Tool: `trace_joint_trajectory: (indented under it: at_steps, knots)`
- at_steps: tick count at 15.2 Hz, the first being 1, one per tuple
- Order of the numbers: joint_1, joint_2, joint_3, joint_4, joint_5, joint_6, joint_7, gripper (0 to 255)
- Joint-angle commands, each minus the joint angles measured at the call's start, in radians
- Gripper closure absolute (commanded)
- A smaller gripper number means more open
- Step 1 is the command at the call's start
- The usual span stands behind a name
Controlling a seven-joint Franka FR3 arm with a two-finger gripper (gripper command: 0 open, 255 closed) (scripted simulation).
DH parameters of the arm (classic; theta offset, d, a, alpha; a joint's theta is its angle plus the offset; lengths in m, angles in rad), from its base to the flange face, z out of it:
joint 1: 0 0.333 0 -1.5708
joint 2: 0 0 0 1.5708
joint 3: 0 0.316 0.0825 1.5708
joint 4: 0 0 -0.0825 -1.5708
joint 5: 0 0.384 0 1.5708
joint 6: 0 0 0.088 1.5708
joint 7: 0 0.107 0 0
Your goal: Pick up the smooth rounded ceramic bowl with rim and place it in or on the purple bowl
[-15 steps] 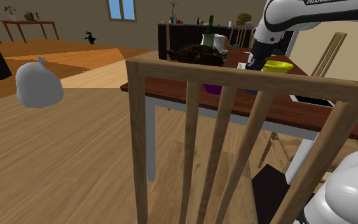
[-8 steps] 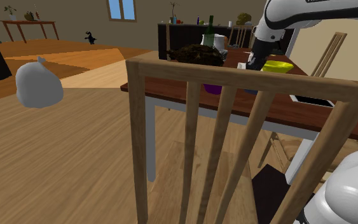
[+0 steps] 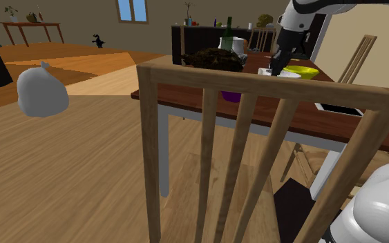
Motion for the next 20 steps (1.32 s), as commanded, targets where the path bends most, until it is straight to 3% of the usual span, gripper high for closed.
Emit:
trace_joint_trajectory:
  at_steps: [1,20]
  knots:
    - [0.002,0.007,0.003,0.034,0.002,-0.027,0.002,255]
    - [0.010,0.130,0.000,0.419,0.021,-0.290,-0.019,255]
